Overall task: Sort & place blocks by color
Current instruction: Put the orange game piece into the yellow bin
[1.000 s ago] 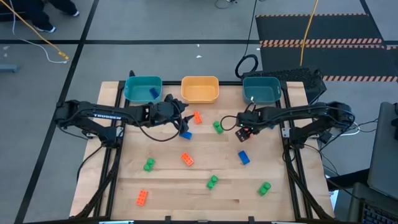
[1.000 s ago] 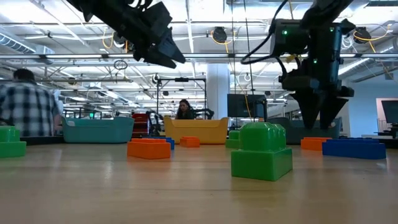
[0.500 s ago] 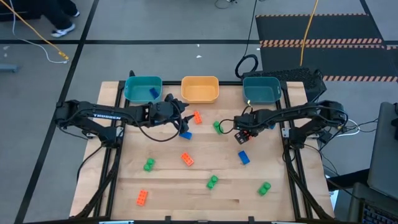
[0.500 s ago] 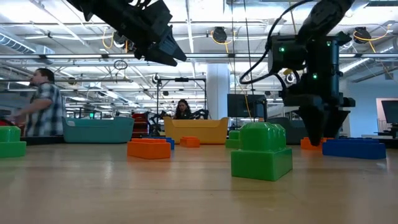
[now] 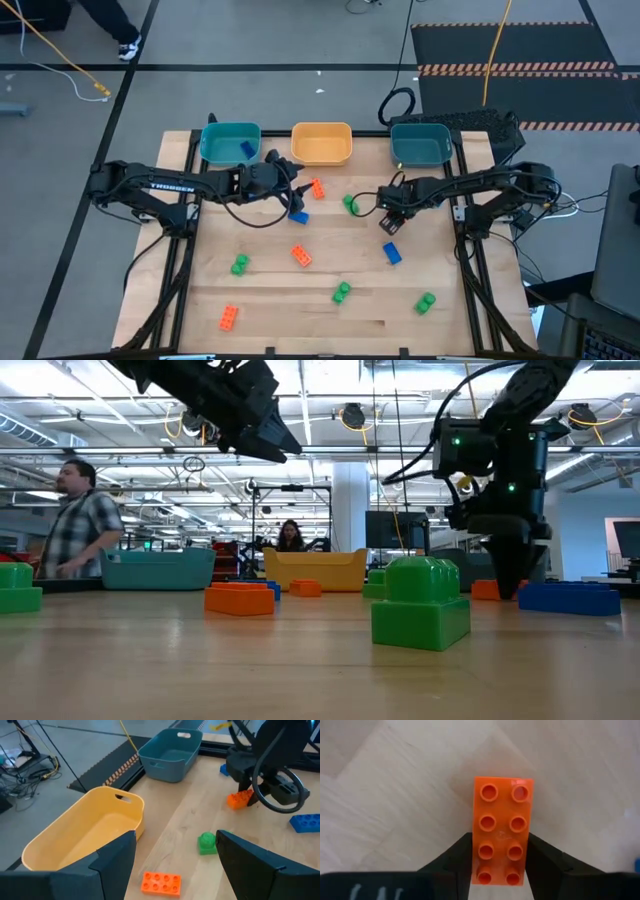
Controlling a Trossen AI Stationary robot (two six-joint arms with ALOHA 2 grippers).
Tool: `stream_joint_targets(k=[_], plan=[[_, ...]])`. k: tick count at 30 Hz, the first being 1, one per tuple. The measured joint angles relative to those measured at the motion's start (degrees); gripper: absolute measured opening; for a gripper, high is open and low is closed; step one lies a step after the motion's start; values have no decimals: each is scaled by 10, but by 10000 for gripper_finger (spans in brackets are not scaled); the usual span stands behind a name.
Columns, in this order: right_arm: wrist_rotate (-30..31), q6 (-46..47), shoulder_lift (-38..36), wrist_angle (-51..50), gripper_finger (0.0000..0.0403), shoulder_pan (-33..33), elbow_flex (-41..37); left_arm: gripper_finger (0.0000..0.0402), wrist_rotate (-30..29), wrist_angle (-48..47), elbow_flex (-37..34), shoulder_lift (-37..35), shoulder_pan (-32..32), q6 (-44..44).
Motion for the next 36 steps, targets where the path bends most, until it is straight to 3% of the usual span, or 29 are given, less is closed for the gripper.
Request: stream_joint_targets(k=[6, 9, 16, 27, 36], plan=[[37, -90, -27, 80, 134, -10, 19, 274, 0, 27, 0, 0, 0, 12], [64, -159, -48, 153, 134, -20, 45, 274, 0, 50, 0, 0, 0, 30], [60, -311, -59, 371, 134, -81, 93, 274, 0, 90, 0, 0, 0, 38], [-45, -337, 78, 471, 134, -187, 168, 273, 0, 55, 0, 0, -3, 34], [-47, -356, 171, 472, 134, -219, 215, 273, 0, 31, 0, 0, -4, 34]])
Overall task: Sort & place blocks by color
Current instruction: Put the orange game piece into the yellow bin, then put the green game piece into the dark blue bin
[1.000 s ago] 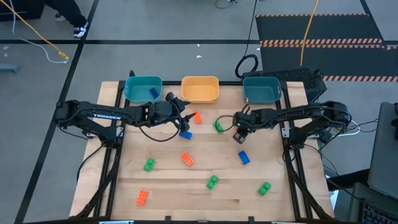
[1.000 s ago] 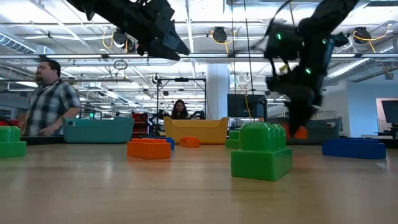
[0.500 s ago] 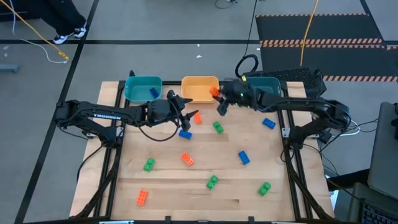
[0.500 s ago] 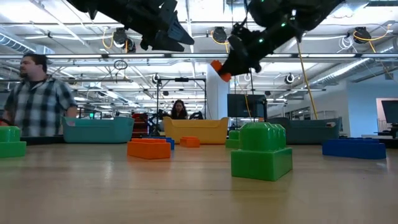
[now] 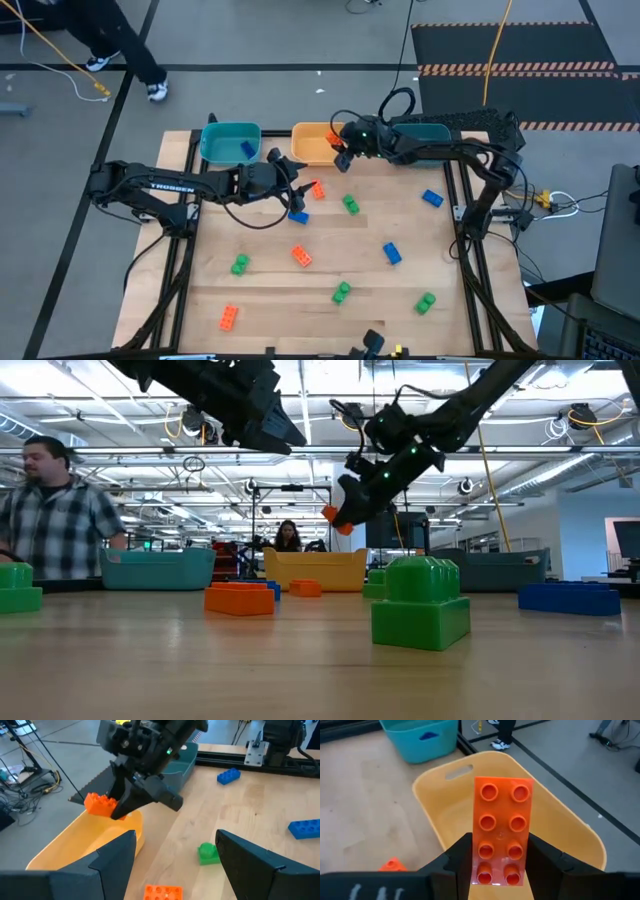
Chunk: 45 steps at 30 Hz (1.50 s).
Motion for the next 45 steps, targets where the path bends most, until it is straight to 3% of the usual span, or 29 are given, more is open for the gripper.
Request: stream_joint_targets(k=[6, 16, 27, 35, 39, 45], plan=[[0, 4, 14, -6, 138, -12, 0, 273, 0, 2, 0, 0, 0, 2], [4, 5, 10, -1, 214, -12, 0, 273, 0, 1, 0, 0, 0, 2], [2, 1, -48, -18, 228, -5, 0, 274, 0, -10, 0, 0, 0, 2], [4, 3, -124, -195, 228, 88, 0, 273, 0, -11, 0, 0, 0, 4], [24, 18, -136, -232, 225, 152, 0, 273, 0, -14, 0, -1, 0, 4], [4, 61, -135, -274, 223, 204, 0, 274, 0, -91, 0, -23, 0, -19]])
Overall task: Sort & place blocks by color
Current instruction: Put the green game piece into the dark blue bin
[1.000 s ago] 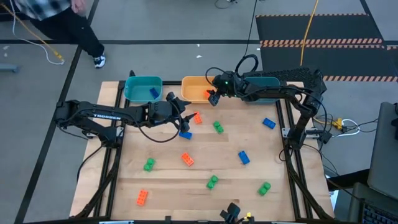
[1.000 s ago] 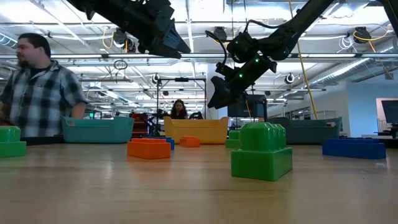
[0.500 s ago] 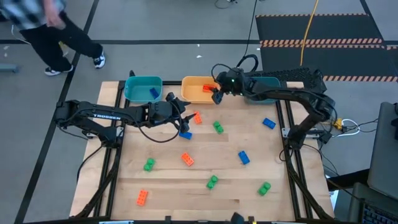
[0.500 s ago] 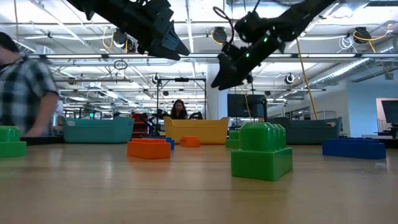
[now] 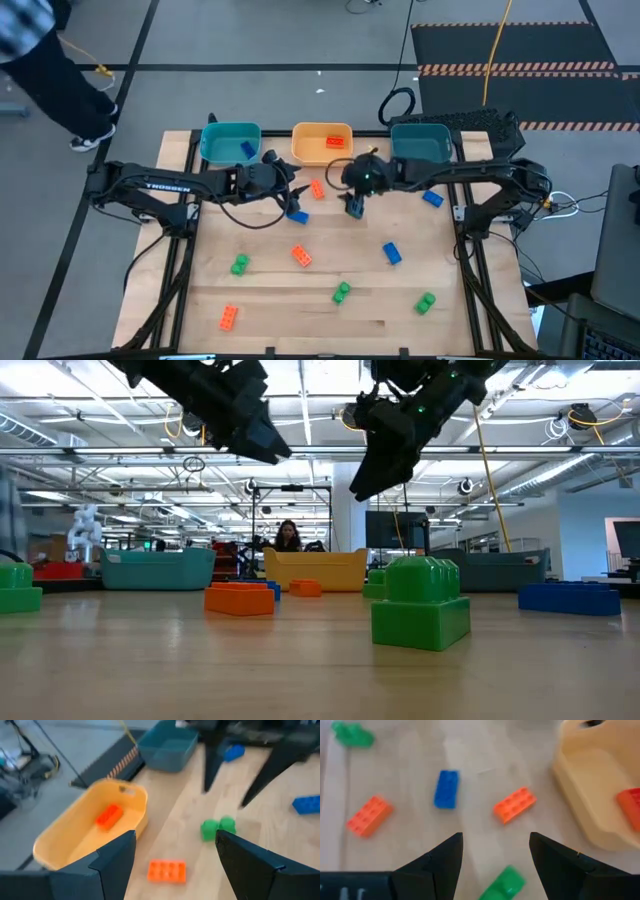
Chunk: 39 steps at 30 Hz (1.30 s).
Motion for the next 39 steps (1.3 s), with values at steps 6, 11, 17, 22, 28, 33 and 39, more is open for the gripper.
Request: stream_joint_targets(k=[6, 11, 17, 22, 28, 33, 39], plan=[[77, 119, 0, -50, 222, 12, -4, 273, 0, -49, 1, -23, -3, -42], [73, 194, 7, -43, 222, 20, -38, 273, 0, -70, 1, -31, -11, -50], [76, 271, 17, 0, 222, 36, -96, 273, 0, -128, 0, -31, -22, -60], [134, 271, 22, 37, 222, 50, -117, 273, 0, -149, 0, -30, -24, -77], [167, 257, 35, 52, 243, 62, -116, 273, 0, -150, 0, -30, -24, -81], [164, 261, 66, 80, 273, 70, -117, 273, 0, -149, 0, -30, -24, -81], [163, 254, 104, 92, 290, 72, -117, 273, 0, -148, 0, -30, -24, -81]])
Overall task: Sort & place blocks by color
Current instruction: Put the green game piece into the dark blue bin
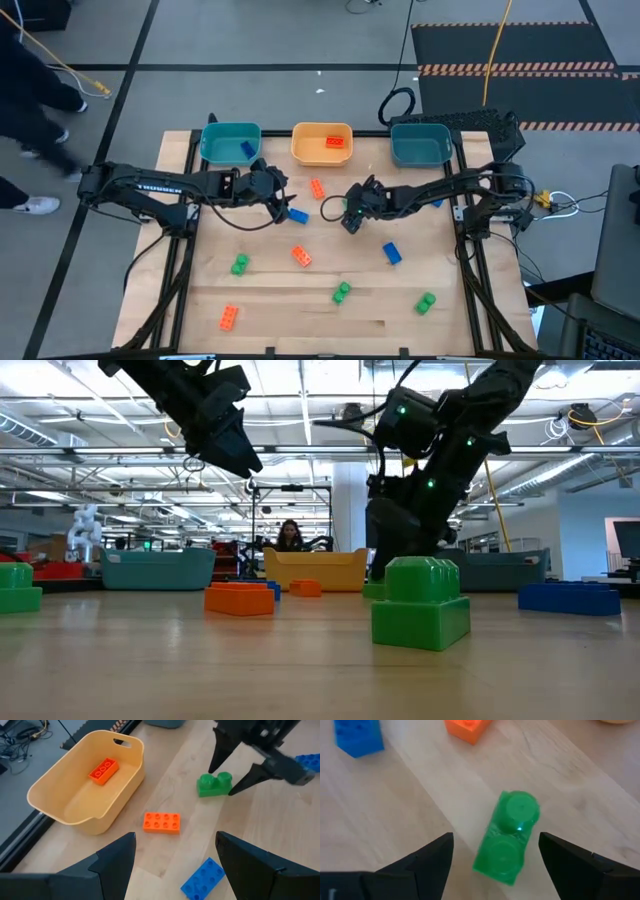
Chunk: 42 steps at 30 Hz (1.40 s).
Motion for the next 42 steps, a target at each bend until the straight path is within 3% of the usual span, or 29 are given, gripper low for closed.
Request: stream_joint_targets(k=[16, 30, 42], plan=[[0, 6, 8, -65, 245, 0, 0, 273, -1, 61, 0, 0, 0, 59], [0, 16, 7, -59, 126, 3, 0, 273, -1, 71, 0, 0, 0, 58], [1, 2, 7, -58, 127, 3, 0, 273, -1, 71, 0, 0, -1, 54]])
